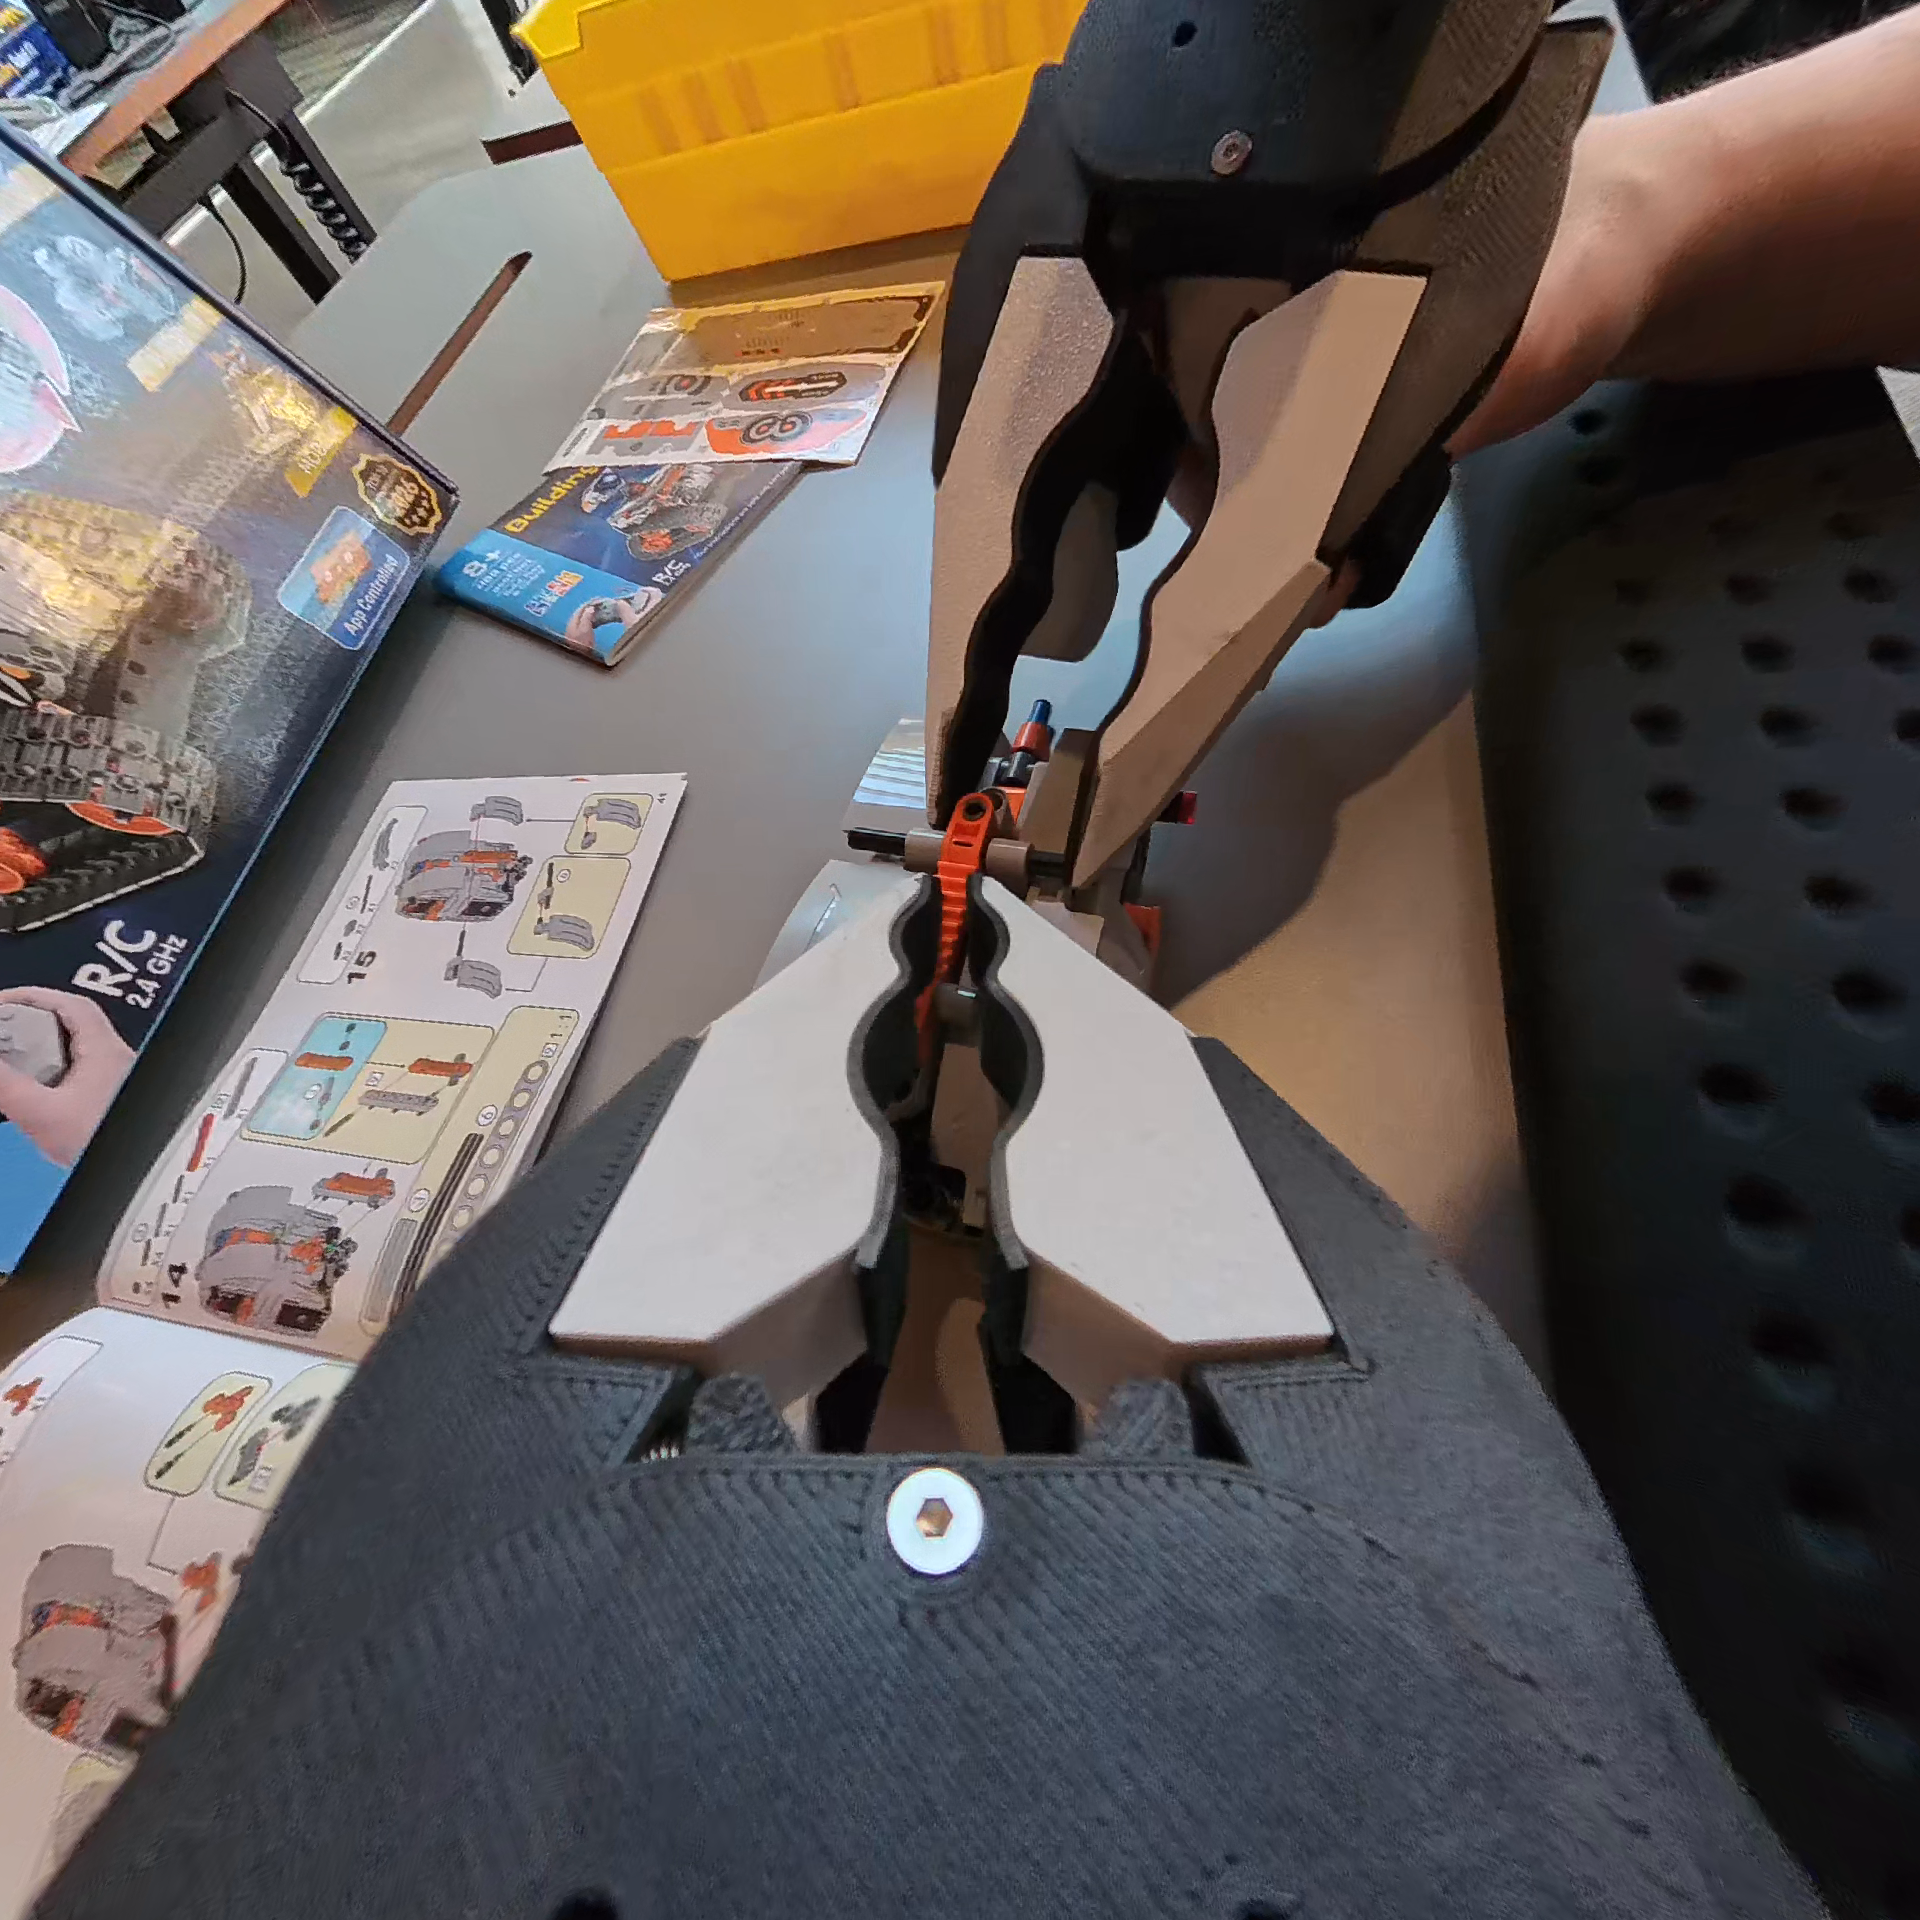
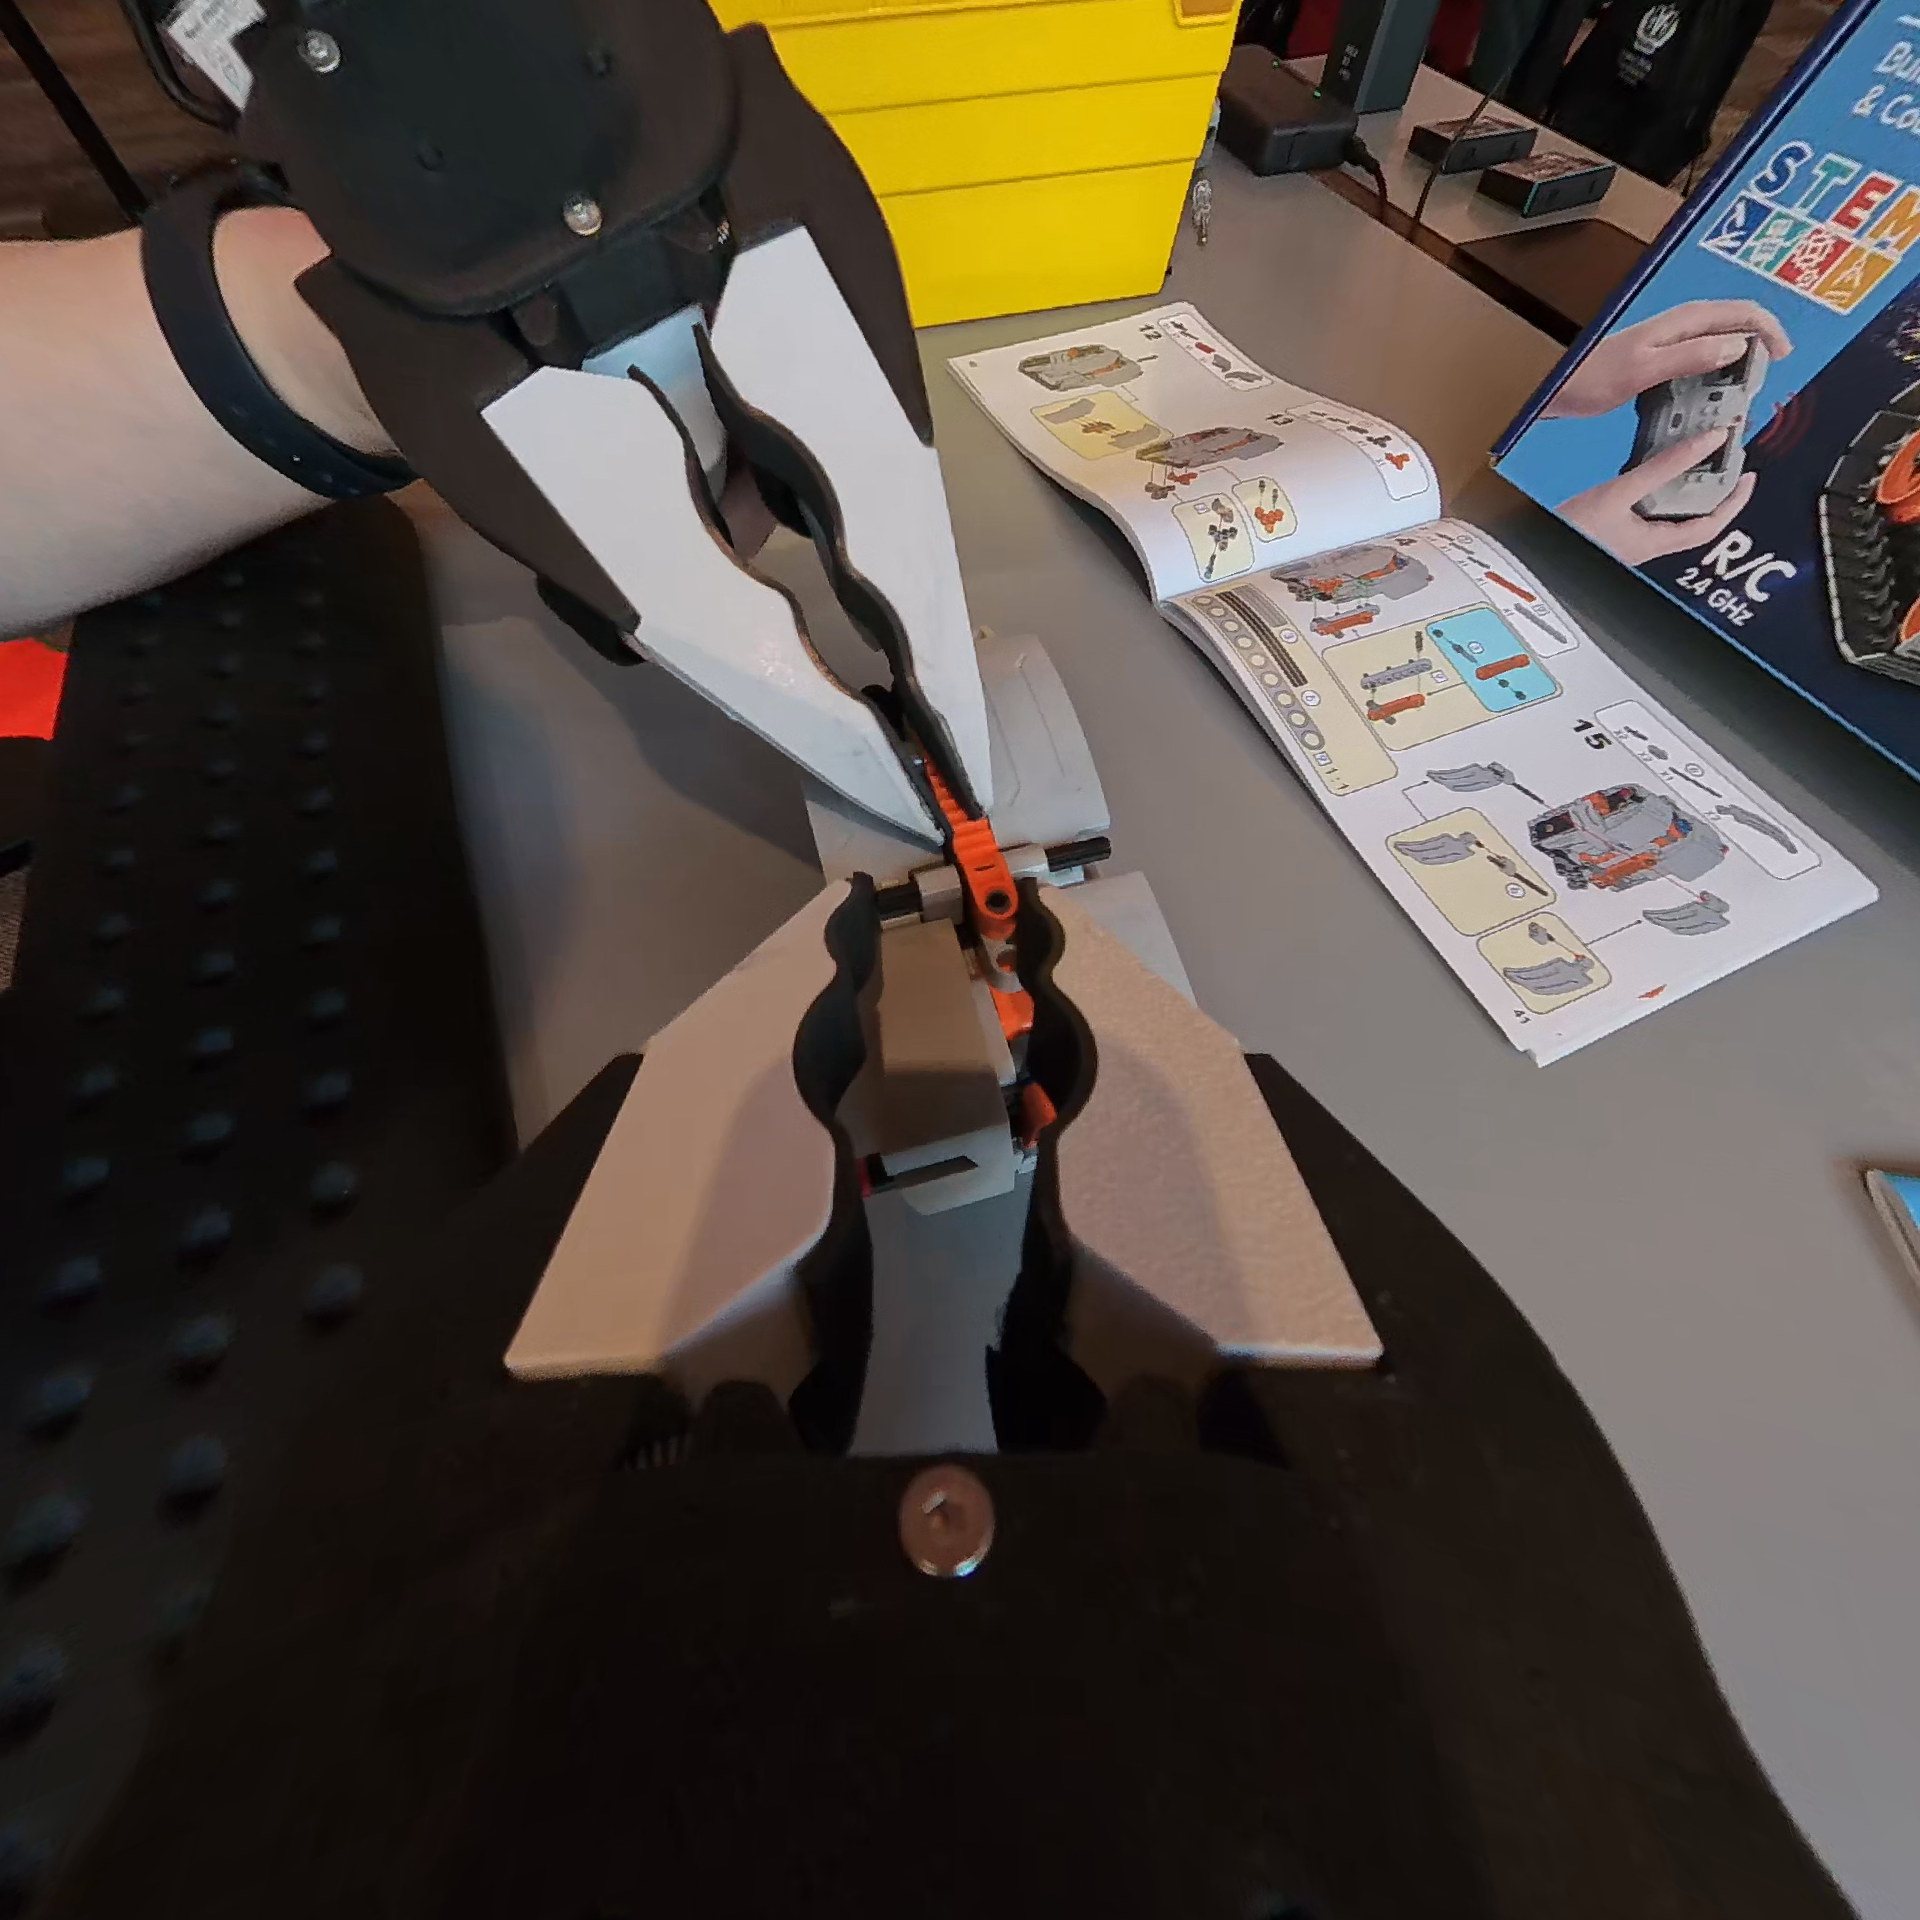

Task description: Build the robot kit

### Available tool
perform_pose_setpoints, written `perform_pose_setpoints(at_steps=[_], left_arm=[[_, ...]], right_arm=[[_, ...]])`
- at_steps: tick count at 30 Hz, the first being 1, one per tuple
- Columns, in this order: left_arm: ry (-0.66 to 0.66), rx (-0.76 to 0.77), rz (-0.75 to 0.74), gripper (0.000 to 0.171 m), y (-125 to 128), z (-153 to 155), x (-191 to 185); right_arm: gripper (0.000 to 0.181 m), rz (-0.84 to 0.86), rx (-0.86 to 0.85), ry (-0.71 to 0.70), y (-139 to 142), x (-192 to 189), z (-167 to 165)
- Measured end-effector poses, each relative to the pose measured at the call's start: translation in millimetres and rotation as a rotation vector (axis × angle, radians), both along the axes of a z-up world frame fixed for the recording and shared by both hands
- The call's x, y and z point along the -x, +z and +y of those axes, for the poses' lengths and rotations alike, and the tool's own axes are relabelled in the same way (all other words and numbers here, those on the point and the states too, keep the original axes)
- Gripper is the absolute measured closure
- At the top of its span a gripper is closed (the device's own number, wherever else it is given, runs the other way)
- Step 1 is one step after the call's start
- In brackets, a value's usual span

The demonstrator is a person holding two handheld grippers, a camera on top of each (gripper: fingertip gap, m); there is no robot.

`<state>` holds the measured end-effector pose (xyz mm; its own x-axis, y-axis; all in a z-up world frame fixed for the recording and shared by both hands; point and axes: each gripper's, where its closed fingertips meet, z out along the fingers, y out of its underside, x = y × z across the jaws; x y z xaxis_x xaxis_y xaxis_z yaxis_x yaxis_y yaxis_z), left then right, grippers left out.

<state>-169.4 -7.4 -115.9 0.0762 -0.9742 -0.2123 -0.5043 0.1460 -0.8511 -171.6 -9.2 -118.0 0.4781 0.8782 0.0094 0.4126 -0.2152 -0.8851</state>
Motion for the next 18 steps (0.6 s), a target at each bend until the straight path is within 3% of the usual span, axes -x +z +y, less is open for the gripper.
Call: perform_pose_setpoints(at_steps=[18], left_arm=[[0.002,0.015,-0.058,0.171,0.3,-1.1,1.2]], right_arm=[[0.158,-0.011,-0.038,0.001,-0.9,-0.3,1.1]])
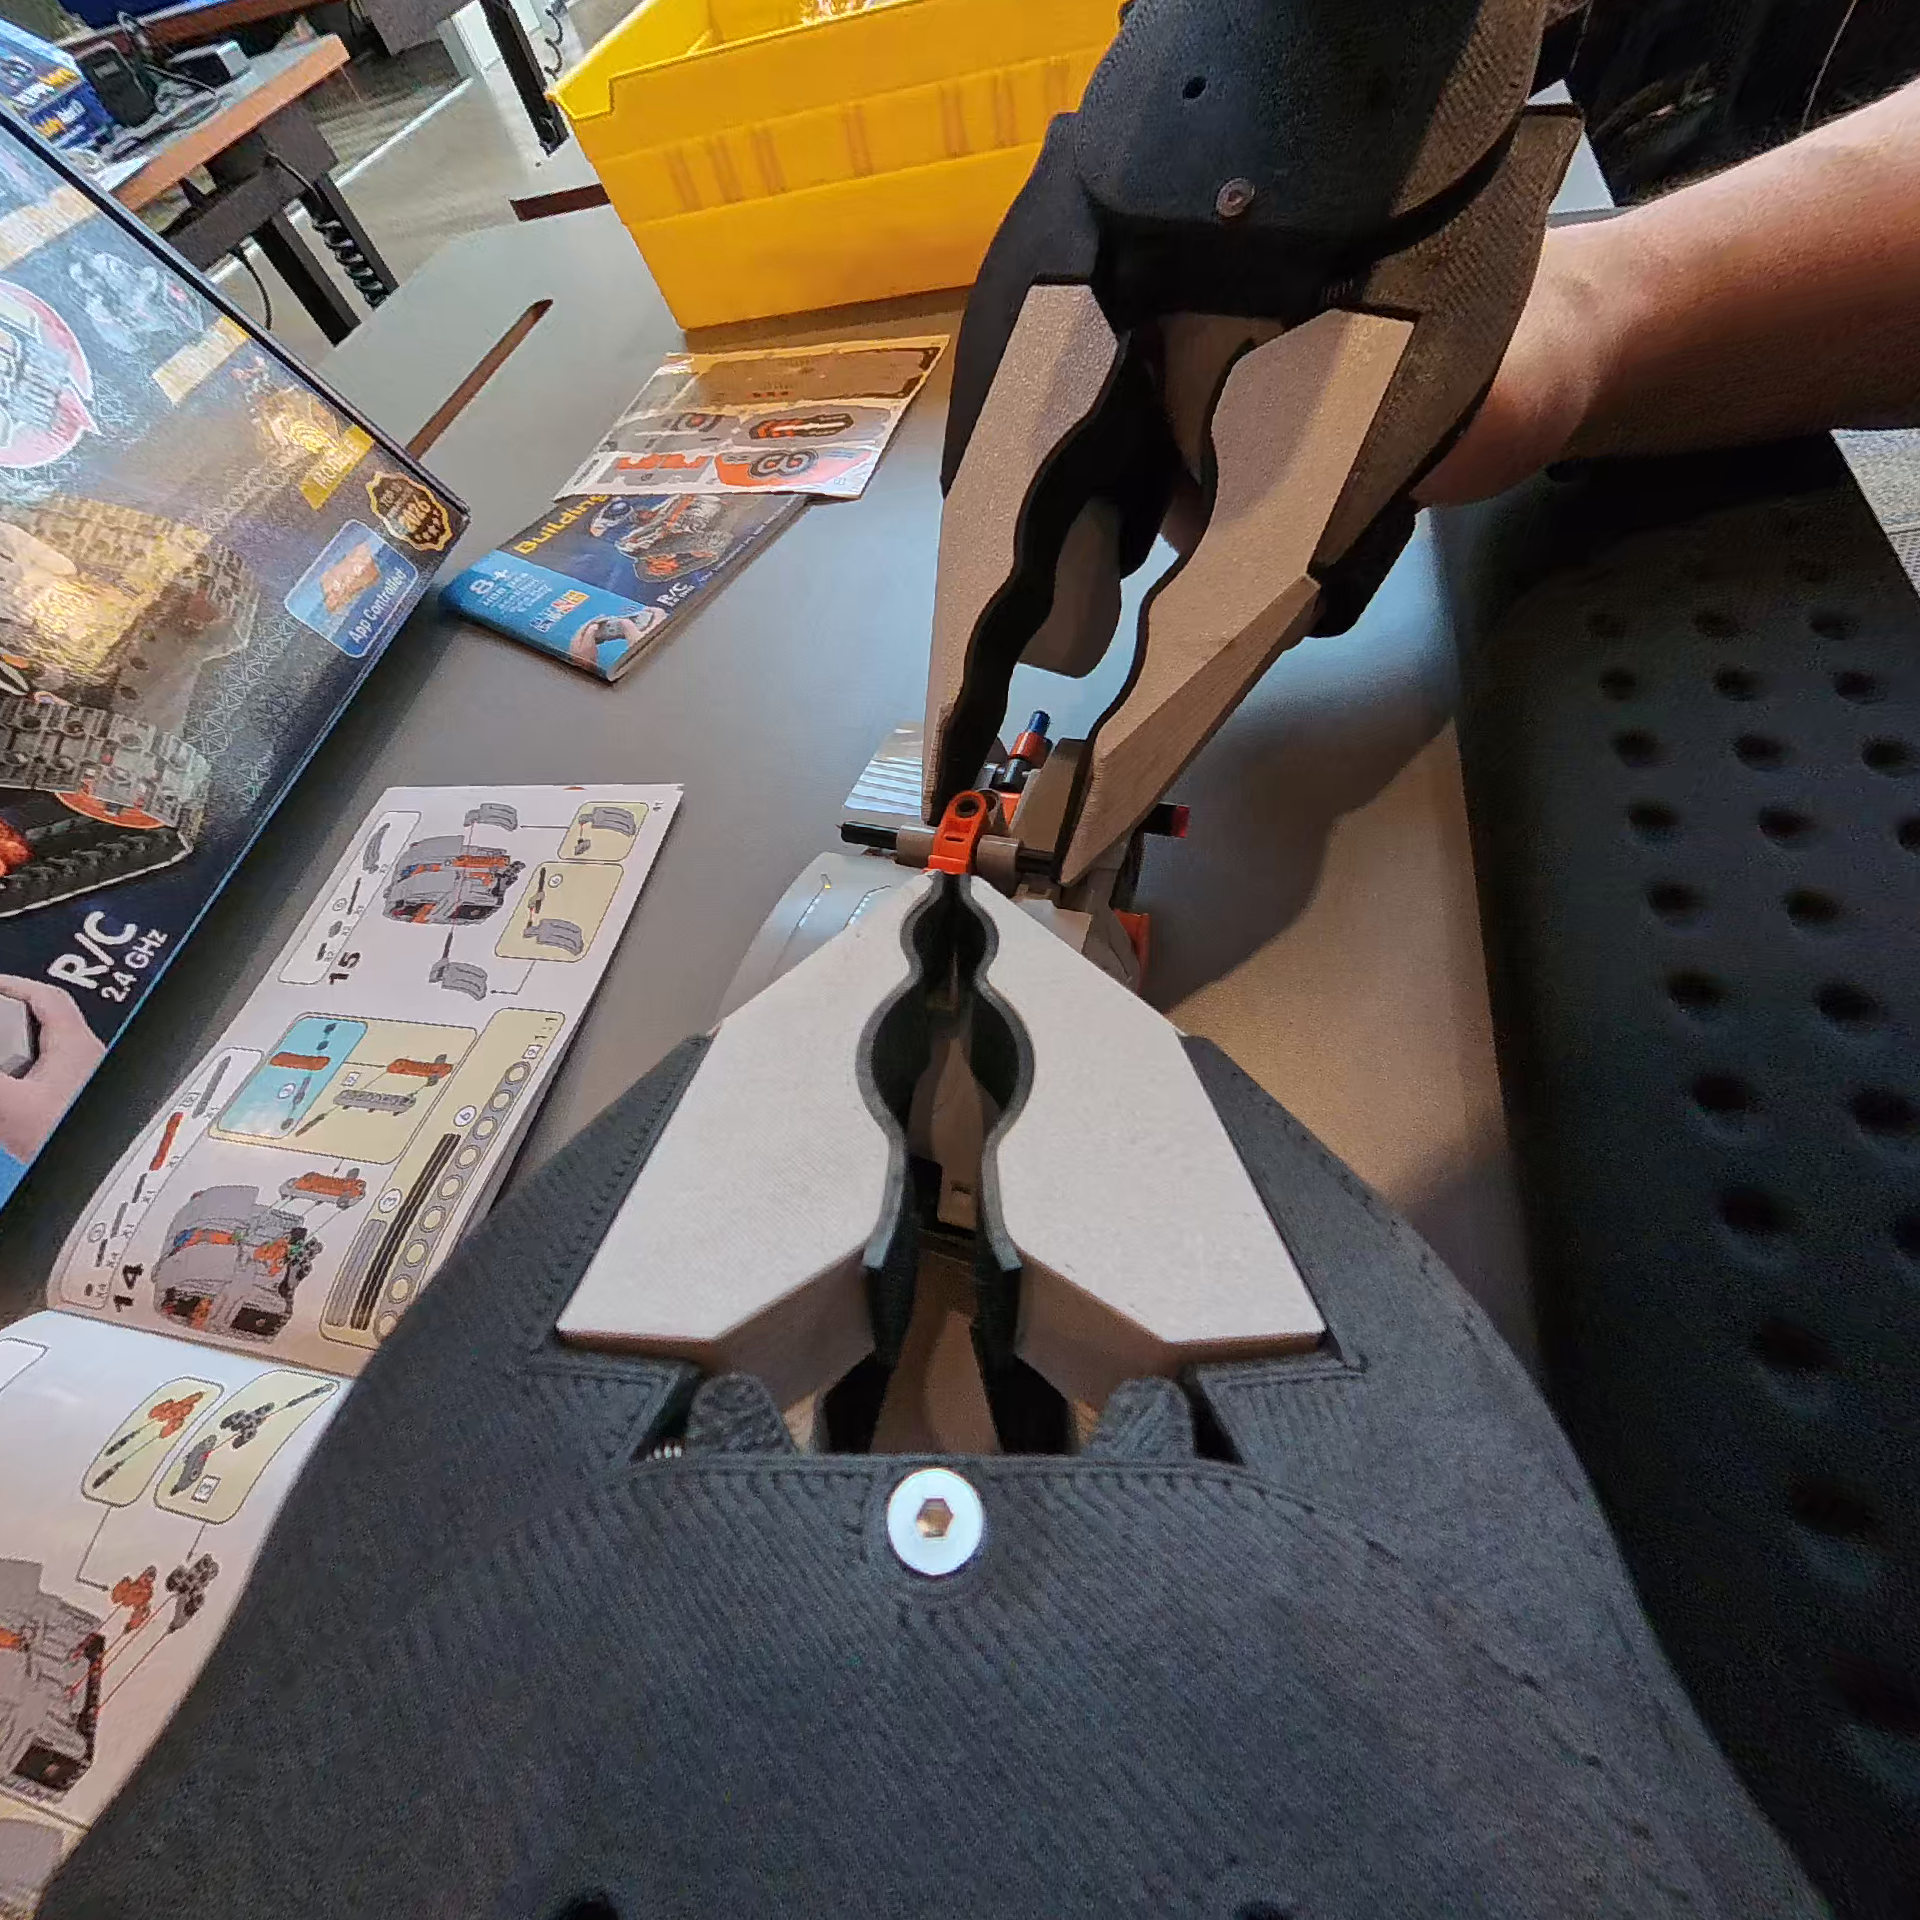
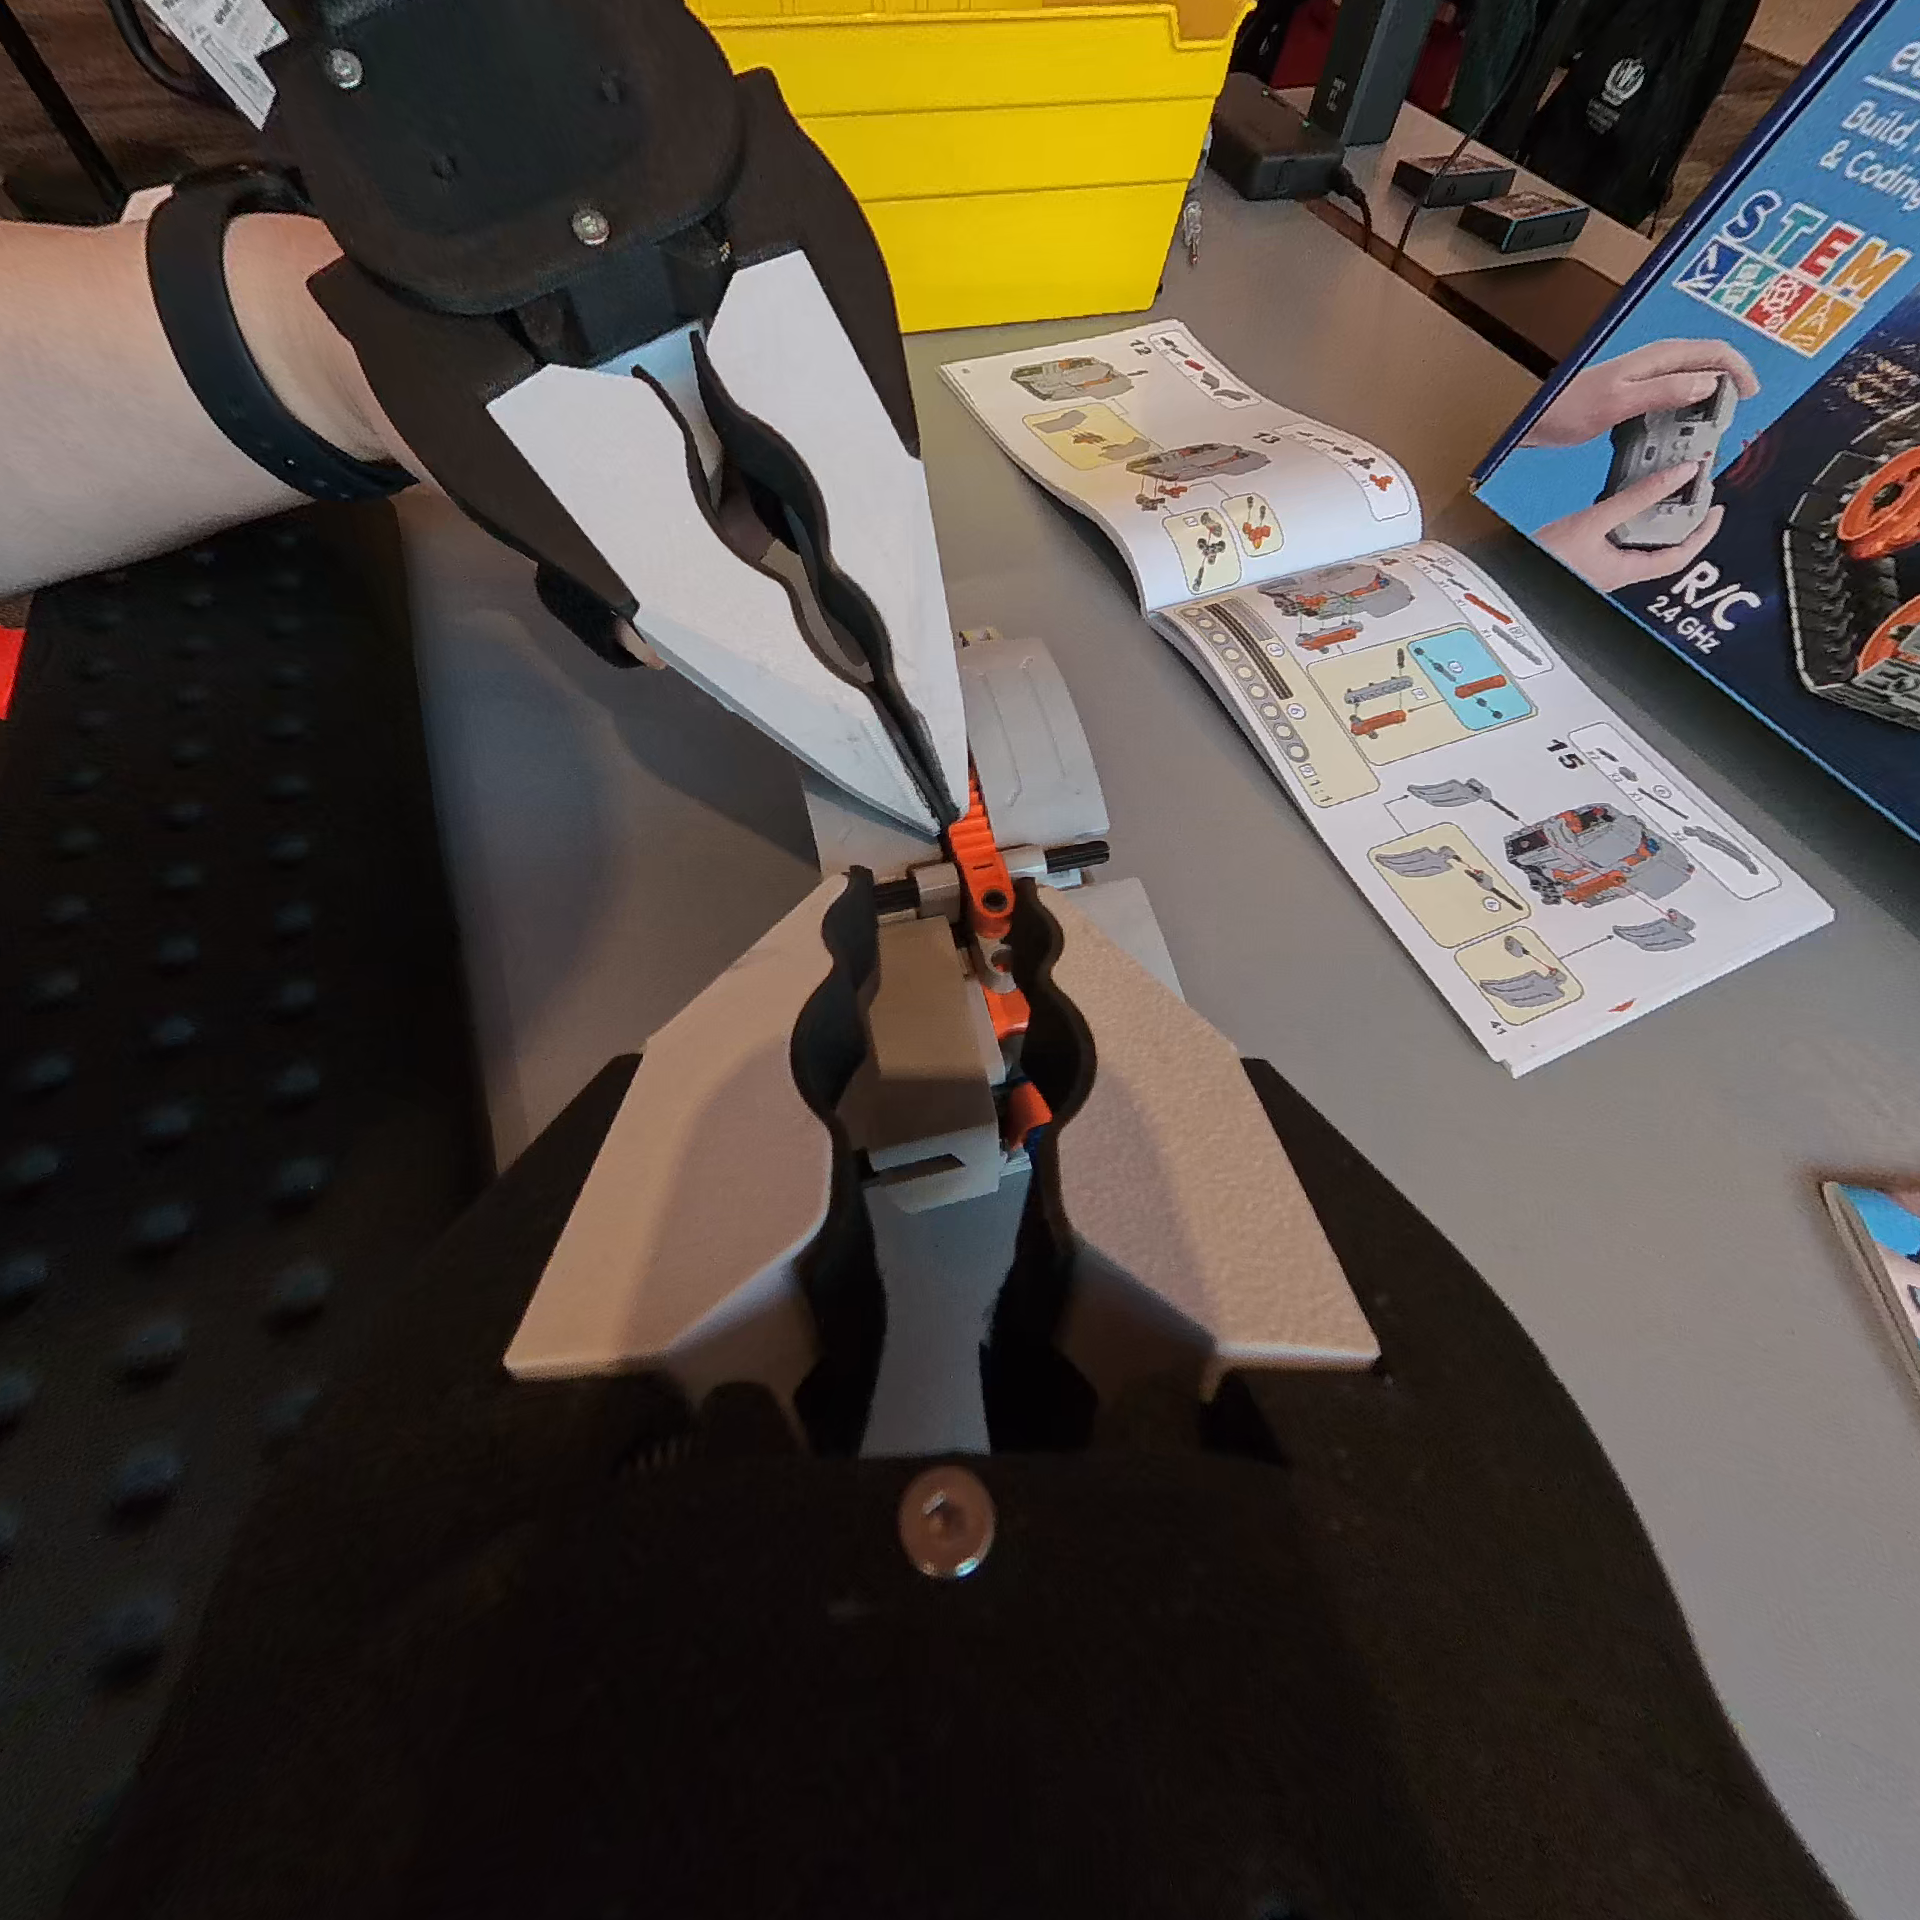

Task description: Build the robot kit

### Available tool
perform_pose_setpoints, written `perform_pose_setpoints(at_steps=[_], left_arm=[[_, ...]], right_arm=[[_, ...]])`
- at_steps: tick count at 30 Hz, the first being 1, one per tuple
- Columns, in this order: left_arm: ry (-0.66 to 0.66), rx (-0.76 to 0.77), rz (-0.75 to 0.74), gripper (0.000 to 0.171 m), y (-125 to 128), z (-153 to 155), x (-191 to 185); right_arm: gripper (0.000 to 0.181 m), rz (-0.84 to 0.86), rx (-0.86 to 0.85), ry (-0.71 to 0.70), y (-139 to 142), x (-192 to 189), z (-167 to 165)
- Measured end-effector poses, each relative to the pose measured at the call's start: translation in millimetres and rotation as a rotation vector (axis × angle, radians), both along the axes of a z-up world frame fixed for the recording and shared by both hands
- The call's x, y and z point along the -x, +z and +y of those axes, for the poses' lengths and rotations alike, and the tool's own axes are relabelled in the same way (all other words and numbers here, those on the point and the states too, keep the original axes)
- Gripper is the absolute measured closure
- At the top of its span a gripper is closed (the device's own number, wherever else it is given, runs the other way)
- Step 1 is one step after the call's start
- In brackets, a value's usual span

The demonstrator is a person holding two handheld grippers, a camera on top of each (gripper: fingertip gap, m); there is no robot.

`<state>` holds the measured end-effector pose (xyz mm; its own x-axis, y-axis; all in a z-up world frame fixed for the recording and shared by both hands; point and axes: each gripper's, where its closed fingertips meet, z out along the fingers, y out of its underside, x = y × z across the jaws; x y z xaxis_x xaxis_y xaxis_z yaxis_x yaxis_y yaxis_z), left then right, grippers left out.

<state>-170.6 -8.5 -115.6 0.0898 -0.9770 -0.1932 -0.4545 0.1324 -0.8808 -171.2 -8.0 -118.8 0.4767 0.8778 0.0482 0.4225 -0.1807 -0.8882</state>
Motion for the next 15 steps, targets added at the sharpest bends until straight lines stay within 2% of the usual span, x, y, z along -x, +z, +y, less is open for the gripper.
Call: perform_pose_setpoints(at_steps=[5,10,15], left_arm=[[0.001,-0.035,-0.025,0.171,2.5,-1.4,0.7],[0.041,-0.096,-0.023,0.166,4.5,4.8,6.2],[0.027,-0.081,-0.026,0.171,2.2,2.8,7.0]], right_arm=[[0.155,0.097,0.066,0.001,0.4,0.9,0.6],[0.155,0.088,0.028,-0.002,-0.5,-2.4,0.6],[0.156,0.076,-0.002,0.004,-1.2,-2.7,1.0]])
